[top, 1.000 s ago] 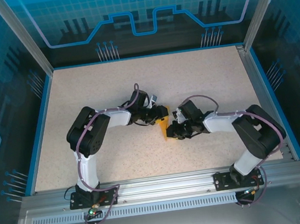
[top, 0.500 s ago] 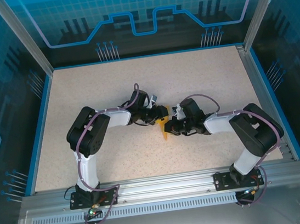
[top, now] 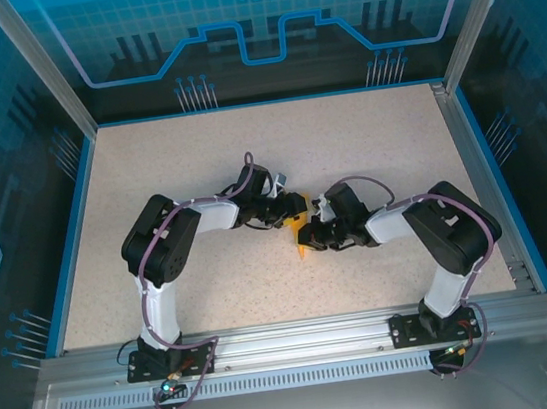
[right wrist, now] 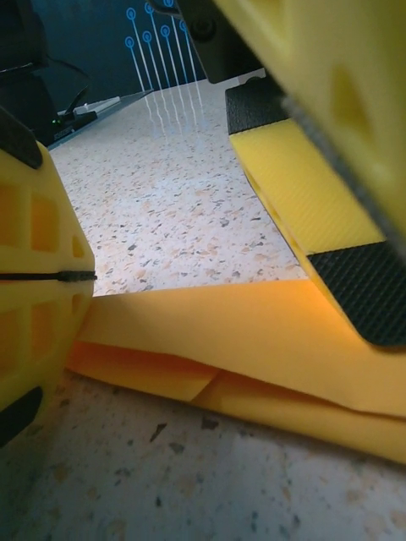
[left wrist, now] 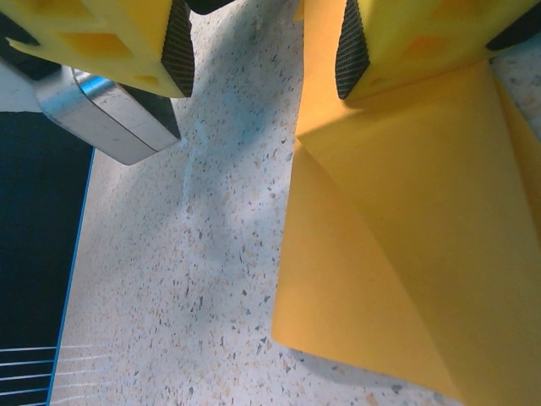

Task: Fold a paper plane with a square sheet of paper (pick it up from the middle)
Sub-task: Fold the wing for the fifth time at the center of the table.

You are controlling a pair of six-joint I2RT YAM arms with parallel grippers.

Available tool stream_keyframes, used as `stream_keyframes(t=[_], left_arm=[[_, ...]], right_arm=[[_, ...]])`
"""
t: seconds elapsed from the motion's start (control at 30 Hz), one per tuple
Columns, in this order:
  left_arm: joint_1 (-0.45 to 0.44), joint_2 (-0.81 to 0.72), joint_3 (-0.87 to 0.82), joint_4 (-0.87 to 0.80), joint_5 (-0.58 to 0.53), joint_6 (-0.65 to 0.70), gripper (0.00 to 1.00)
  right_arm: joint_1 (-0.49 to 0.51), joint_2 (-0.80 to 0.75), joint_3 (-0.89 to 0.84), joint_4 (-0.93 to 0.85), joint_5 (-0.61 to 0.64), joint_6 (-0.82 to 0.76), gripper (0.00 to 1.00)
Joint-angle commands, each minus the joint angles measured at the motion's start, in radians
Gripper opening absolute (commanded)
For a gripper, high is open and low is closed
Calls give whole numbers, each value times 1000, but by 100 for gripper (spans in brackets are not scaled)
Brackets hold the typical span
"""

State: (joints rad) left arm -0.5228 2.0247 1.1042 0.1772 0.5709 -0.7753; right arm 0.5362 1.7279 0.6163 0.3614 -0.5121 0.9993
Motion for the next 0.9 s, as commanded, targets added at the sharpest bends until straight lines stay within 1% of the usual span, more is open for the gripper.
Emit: stream_keyframes(t=[0.0,0.3,0.43,0.53,0.67,0.8,0.87], left_arm=[[-5,40,6,-61,-6,27,51],[-5,41,3,-65,-15,22,51],[-5,42,5,-67,-17,19,51],[-5,42,5,-71,-20,19,51],[-4,45,5,-79,-30,14,51],[-3,51,3,-79,-36,2,51],[-2,53,2,-80,-37,-1,51]], right_arm=[[11,16,-23,24,-32,1,8],[26,16,-33,-3,-41,-20,8],[30,16,-44,-29,-27,-21,8],[33,6,-43,-75,-18,-38,8],[52,-13,-14,-201,8,-86,8],[70,-23,-10,-259,35,-103,8],[74,-25,-17,-262,37,-104,8]])
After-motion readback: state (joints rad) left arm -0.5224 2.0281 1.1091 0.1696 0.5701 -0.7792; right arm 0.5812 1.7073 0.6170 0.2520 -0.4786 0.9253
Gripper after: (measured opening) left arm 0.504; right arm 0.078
